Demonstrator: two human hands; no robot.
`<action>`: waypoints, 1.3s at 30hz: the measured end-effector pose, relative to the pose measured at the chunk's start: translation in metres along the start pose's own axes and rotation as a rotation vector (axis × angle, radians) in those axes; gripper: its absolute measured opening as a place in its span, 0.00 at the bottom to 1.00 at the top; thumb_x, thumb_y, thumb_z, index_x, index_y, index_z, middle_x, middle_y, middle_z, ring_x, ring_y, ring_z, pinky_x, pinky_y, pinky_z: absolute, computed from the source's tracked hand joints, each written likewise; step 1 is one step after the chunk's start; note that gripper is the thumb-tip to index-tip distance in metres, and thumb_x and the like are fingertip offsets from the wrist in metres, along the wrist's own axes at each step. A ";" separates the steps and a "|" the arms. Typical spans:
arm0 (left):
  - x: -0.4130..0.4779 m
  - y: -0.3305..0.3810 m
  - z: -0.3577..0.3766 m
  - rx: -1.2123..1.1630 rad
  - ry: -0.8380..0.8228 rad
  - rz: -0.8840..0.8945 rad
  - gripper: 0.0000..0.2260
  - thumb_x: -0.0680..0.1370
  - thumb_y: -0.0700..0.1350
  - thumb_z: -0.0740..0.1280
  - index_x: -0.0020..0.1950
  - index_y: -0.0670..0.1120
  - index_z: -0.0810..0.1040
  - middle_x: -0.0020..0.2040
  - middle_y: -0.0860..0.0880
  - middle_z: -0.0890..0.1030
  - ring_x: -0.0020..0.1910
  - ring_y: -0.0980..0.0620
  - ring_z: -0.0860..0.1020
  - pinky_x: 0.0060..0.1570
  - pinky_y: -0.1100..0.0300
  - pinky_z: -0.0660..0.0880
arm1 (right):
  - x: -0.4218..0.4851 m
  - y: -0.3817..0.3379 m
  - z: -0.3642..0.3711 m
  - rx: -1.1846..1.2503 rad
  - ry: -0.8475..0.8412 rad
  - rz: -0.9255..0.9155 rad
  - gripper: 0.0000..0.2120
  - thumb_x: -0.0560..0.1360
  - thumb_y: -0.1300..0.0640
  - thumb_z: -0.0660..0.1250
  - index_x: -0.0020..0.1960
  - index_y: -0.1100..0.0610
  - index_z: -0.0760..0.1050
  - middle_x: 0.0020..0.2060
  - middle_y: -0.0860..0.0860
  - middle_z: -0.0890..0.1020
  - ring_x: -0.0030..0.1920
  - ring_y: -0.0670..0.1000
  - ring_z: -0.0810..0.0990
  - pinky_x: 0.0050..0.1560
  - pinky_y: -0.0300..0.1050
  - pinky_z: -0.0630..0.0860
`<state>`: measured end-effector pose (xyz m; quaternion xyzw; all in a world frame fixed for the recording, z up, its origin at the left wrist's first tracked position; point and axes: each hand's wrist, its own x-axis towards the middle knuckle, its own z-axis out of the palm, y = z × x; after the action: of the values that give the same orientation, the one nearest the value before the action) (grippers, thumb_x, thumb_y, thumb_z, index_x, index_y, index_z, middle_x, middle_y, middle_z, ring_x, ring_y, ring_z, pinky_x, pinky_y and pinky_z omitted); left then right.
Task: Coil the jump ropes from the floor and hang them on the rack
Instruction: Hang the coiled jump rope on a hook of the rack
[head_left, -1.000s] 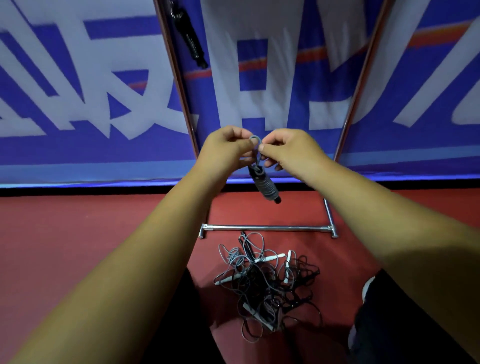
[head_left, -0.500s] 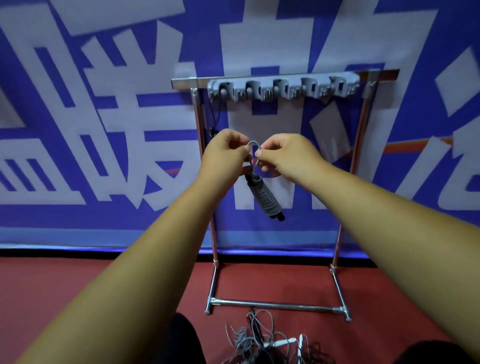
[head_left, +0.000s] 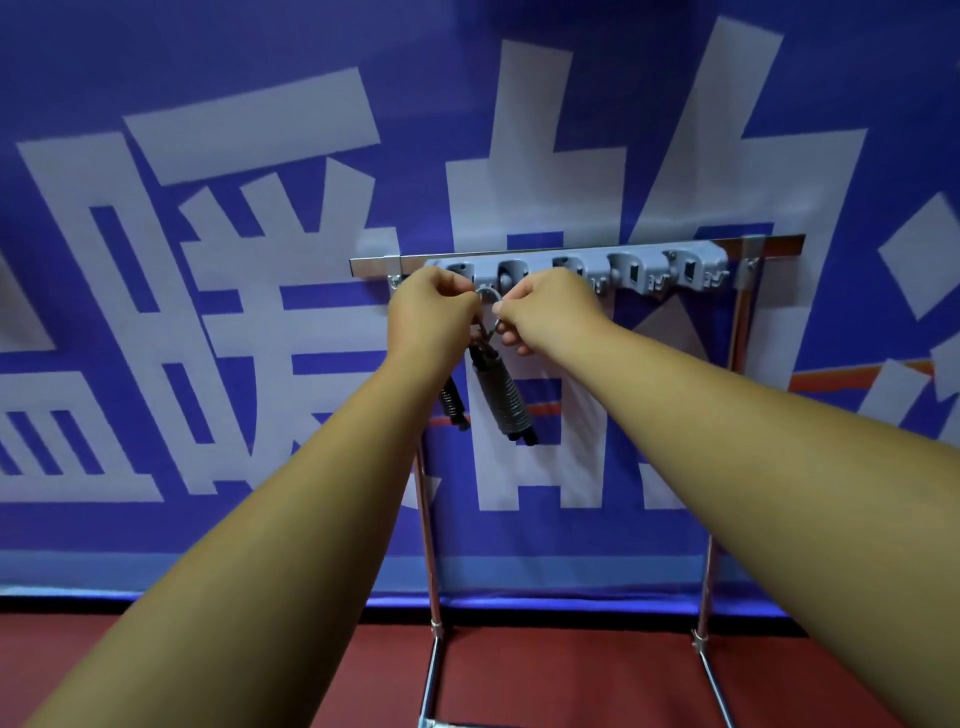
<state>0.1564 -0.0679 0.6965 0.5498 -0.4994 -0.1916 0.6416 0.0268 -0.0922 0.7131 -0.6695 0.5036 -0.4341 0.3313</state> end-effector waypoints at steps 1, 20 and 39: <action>0.009 -0.002 0.003 0.006 -0.003 -0.004 0.05 0.75 0.35 0.68 0.45 0.44 0.81 0.43 0.44 0.85 0.39 0.47 0.86 0.42 0.43 0.86 | 0.011 0.000 0.003 -0.029 0.002 0.005 0.08 0.82 0.62 0.69 0.47 0.61 0.84 0.37 0.57 0.85 0.34 0.52 0.84 0.42 0.50 0.84; 0.086 -0.046 0.037 0.206 0.032 0.092 0.12 0.78 0.37 0.69 0.40 0.51 0.85 0.53 0.48 0.83 0.38 0.48 0.86 0.37 0.52 0.86 | 0.097 0.030 0.034 -0.543 0.146 -0.166 0.08 0.82 0.60 0.65 0.45 0.59 0.79 0.38 0.55 0.78 0.41 0.58 0.77 0.34 0.43 0.67; 0.040 -0.025 0.015 0.282 -0.123 -0.024 0.12 0.77 0.38 0.64 0.47 0.49 0.87 0.44 0.48 0.86 0.45 0.46 0.87 0.48 0.48 0.86 | 0.058 0.035 0.006 -0.412 0.054 -0.075 0.12 0.78 0.62 0.63 0.47 0.60 0.85 0.43 0.57 0.87 0.45 0.58 0.86 0.50 0.54 0.86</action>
<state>0.1686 -0.1152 0.6896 0.6278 -0.5531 -0.1605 0.5237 0.0253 -0.1574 0.6948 -0.7295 0.5651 -0.3517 0.1576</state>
